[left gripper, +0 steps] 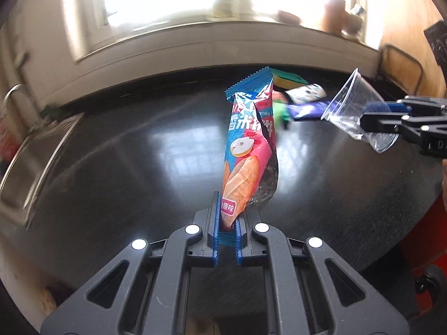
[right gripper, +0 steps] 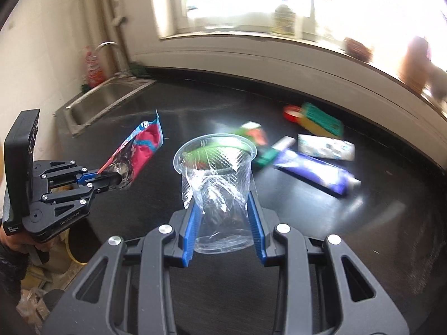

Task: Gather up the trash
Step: 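Carry the wrapper in the left tool while the right tool carries the cup to the bin, then open the left tool over the bin while the right tool releases the cup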

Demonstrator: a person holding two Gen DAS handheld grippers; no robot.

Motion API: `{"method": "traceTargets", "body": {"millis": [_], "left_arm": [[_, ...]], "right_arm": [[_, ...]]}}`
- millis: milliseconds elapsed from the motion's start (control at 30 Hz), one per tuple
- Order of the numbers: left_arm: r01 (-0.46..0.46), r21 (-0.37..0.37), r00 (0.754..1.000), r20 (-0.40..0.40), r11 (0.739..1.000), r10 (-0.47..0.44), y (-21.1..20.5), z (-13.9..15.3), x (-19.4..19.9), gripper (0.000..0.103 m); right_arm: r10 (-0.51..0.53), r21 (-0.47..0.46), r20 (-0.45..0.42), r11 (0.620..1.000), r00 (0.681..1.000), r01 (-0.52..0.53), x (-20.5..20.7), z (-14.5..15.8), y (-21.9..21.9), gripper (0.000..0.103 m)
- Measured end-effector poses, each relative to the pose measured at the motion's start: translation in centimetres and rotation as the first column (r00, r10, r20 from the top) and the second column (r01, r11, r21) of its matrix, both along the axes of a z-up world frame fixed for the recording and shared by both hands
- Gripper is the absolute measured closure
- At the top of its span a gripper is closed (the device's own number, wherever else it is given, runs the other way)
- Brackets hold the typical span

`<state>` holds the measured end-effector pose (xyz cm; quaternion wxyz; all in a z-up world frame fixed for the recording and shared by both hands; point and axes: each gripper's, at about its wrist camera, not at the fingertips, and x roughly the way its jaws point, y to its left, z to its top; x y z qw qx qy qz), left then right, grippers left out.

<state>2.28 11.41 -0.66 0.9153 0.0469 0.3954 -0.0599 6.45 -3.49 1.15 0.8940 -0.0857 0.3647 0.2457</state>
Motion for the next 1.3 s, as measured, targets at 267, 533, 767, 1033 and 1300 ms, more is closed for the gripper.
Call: {"method": "traceTargets", "body": {"millis": [267,533,767,1033,1300], "left_arm": [[-0.295,0.058,0.955,0.049,0.954,0.292,10.6,1.6,-10.1,0.095],[-0.539,0.116,0.841,0.017,0.834,0.541,18.7,-1.6,-21.5,0.095],[-0.628,0.054,0.769,-0.107,0.776,0.630,23.0,-8.9,-26.9,0.095],[-0.677,-0.030,0.720,-0.231,0.735,0.654,26.6,-17.5,-27.2,0.095],[-0.697,-0.086,0.700,-0.295,0.712,0.650,28.8,-22.3,-26.9,0.095]], "right_arm": [[0.278,0.055,-0.049,0.960,0.959,-0.275,-4.1,-2.1,14.2,0.069],[0.509,0.107,-0.139,0.861,0.850,-0.498,-9.5,-6.6,27.6,0.069],[0.575,0.093,-0.263,0.814,0.774,-0.573,-13.0,-13.5,35.1,0.069],[0.527,0.030,-0.382,0.828,0.759,-0.560,-12.9,-21.2,39.3,0.069],[0.482,0.001,-0.452,0.842,0.751,-0.540,-11.9,-25.3,41.7,0.064]]}}
